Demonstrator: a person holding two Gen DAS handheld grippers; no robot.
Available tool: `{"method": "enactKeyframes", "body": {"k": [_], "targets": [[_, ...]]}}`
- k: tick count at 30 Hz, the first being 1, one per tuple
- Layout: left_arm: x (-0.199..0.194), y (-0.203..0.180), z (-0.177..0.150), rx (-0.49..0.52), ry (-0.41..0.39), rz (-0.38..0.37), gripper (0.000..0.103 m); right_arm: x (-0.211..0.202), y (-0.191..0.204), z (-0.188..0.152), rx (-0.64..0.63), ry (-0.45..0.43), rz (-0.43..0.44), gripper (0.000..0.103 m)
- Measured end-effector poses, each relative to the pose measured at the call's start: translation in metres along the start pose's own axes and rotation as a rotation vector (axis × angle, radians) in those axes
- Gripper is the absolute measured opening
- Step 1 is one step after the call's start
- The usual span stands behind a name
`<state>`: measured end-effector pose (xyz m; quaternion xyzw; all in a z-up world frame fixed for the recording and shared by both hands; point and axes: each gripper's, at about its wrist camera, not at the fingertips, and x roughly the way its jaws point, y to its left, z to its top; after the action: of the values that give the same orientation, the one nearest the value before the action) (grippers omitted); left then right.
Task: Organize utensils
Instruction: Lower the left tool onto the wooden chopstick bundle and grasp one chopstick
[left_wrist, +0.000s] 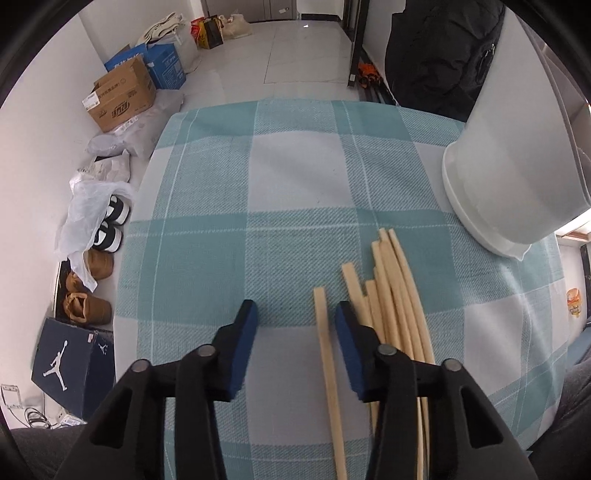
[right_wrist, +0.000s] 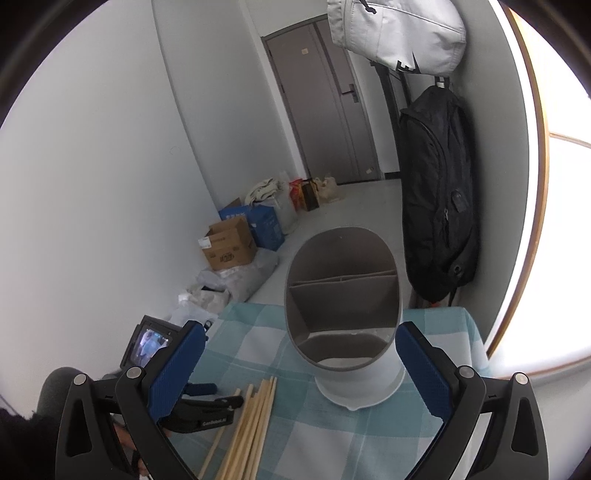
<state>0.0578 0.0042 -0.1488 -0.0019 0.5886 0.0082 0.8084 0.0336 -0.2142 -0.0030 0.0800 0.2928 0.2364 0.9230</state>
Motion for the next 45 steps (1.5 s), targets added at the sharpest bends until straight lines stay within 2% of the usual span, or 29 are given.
{"method": "enactKeyframes", "body": {"k": [2,5,6,12,18,19,22,24,29,31,33,34,35,40,41,45], "targets": [[0.0,0.0,0.001,-0.013,-0.01,-0.006,0.027,0.0,-0.002,0.001,0.003,0.003,0.007,0.103],[0.001,0.002,0.003,-0.023,-0.023,-0.02,0.005,0.002,-0.006,0.001,0.019,0.033,0.027,0.103],[0.001,0.004,0.004,-0.036,-0.024,-0.031,0.003,0.002,-0.006,0.001,0.027,0.041,0.034,0.103],[-0.005,0.026,0.01,-0.166,-0.068,-0.129,0.002,0.001,-0.006,-0.002,0.046,0.059,0.075,0.101],[-0.045,0.049,0.007,-0.272,-0.226,-0.194,0.002,0.005,0.014,-0.011,-0.022,0.098,0.102,0.082],[-0.051,0.053,0.006,-0.285,-0.248,-0.201,0.002,0.007,0.017,-0.012,-0.017,0.112,0.122,0.074],[-0.065,0.058,0.004,-0.313,-0.293,-0.227,0.002,0.019,0.028,-0.014,-0.004,0.183,0.141,0.065],[-0.071,0.063,0.002,-0.32,-0.32,-0.238,0.002,0.028,0.037,-0.015,-0.008,0.233,0.143,0.054],[-0.087,0.083,-0.004,-0.328,-0.386,-0.278,0.002,0.067,0.07,-0.026,-0.026,0.407,0.163,0.048],[-0.091,0.092,-0.006,-0.345,-0.401,-0.311,0.002,0.088,0.081,-0.032,-0.052,0.479,0.134,0.048],[-0.094,0.1,-0.008,-0.359,-0.416,-0.322,0.002,0.112,0.087,-0.039,-0.05,0.554,0.125,0.042],[-0.096,0.104,-0.01,-0.371,-0.422,-0.331,0.002,0.125,0.09,-0.043,-0.046,0.595,0.118,0.034],[-0.096,0.109,-0.01,-0.383,-0.428,-0.347,0.002,0.137,0.092,-0.046,-0.049,0.63,0.105,0.031],[-0.1,0.12,-0.015,-0.402,-0.45,-0.373,0.002,0.183,0.094,-0.057,-0.098,0.753,0.01,0.03],[-0.1,0.123,-0.015,-0.403,-0.45,-0.367,0.002,0.189,0.096,-0.058,-0.108,0.768,-0.002,0.027],[-0.095,0.134,-0.016,-0.412,-0.406,-0.407,0.002,0.202,0.1,-0.059,-0.129,0.811,-0.038,0.026]]}}
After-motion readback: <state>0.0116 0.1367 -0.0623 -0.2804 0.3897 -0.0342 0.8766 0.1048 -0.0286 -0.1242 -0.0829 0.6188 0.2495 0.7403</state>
